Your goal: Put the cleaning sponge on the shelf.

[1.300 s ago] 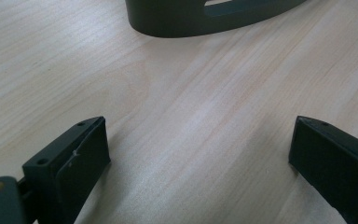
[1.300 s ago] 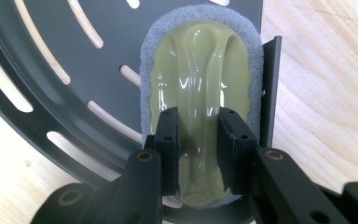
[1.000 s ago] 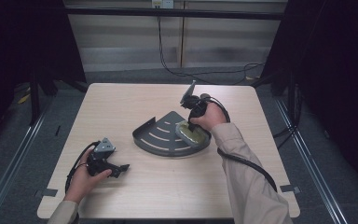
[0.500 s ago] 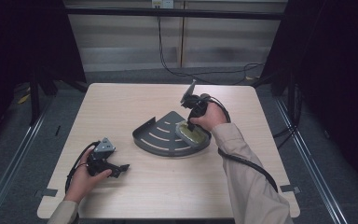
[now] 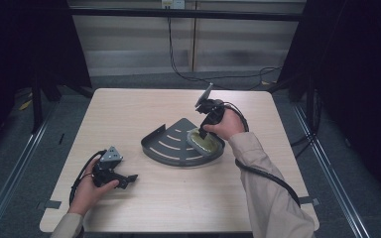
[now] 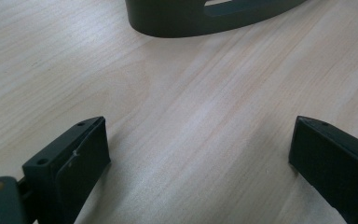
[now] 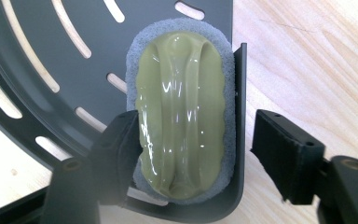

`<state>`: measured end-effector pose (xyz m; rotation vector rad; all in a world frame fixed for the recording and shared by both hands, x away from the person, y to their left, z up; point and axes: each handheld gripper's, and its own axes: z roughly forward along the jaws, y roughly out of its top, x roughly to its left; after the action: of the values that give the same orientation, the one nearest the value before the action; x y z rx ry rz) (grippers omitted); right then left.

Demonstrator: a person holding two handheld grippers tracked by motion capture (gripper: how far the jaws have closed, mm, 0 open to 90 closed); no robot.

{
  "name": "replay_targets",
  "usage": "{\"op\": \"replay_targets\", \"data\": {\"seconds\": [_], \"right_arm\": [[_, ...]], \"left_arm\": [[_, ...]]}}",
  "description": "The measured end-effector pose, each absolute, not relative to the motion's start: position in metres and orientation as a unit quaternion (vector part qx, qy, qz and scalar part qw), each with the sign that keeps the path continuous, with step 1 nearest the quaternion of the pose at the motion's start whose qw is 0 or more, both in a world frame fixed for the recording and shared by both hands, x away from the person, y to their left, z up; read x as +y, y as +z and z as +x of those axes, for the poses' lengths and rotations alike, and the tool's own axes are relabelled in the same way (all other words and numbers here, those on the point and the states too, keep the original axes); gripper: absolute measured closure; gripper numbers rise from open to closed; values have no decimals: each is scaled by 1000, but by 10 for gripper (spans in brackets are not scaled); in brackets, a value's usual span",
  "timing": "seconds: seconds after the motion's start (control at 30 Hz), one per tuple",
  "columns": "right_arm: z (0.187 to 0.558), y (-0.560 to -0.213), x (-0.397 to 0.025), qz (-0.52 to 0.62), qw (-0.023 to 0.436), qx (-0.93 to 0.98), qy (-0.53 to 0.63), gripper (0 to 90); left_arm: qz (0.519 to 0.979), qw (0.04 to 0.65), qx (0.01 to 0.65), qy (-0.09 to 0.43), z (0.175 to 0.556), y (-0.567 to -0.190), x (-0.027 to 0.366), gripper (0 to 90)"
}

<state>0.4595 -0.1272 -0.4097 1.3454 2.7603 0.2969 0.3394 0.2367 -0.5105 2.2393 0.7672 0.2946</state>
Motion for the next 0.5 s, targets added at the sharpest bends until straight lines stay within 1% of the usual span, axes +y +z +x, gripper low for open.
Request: {"op": "replay_targets", "data": {"seconds": [0.27, 0.5], "right_arm": [[451, -404, -135, 418, 39, 901, 111, 254], [442, -396, -143, 413, 41, 902, 115, 247]], "left_arm": [[872, 369, 299, 115, 339, -511, 237, 43], [873, 369, 299, 115, 339, -510, 237, 43]]}}
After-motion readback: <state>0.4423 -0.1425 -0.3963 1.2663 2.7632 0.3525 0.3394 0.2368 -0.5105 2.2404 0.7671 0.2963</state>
